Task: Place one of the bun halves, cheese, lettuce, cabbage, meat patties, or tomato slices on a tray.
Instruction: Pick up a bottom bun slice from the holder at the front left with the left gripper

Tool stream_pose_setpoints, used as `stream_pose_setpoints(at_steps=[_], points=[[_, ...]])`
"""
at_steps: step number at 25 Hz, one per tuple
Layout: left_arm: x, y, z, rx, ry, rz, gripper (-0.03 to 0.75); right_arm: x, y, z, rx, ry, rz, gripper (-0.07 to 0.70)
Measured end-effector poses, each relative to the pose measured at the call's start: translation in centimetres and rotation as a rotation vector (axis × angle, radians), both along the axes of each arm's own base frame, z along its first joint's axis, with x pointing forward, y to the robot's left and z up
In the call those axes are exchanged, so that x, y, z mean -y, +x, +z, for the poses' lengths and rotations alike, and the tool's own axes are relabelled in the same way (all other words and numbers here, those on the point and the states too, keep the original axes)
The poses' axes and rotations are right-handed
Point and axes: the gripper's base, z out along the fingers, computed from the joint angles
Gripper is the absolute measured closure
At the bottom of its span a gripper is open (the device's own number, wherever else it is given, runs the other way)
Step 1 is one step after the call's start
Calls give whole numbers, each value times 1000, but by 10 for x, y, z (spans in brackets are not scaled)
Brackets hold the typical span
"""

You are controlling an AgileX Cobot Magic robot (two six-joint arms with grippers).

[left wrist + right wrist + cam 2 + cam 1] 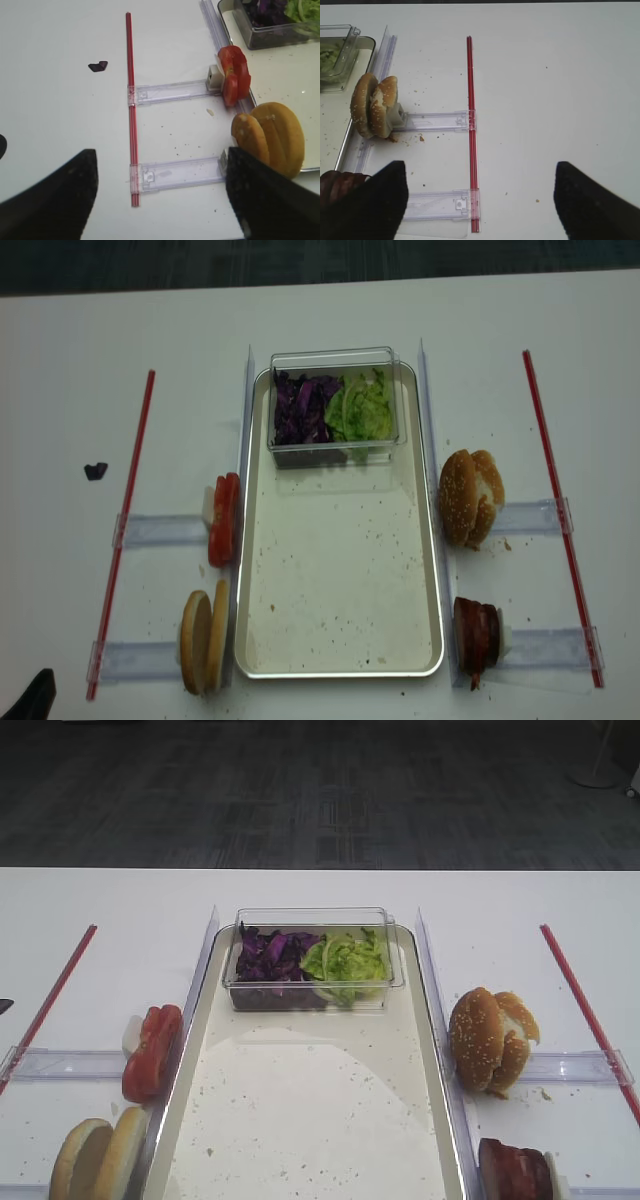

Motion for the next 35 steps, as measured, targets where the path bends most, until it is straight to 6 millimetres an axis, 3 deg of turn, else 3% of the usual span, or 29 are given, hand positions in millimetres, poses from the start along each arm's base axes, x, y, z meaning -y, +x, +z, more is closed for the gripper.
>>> stream_pose_setpoints(at_steps=[15, 26, 35], points=[[0, 52, -4, -343, 7, 2, 224, 0, 0, 0, 0, 0, 0, 17], [0, 104, -30, -725, 6, 7, 224, 0, 0, 0, 0, -2, 1, 17], [-1, 137, -40, -821, 15, 17, 224, 0, 0, 0, 0, -3, 2, 17]])
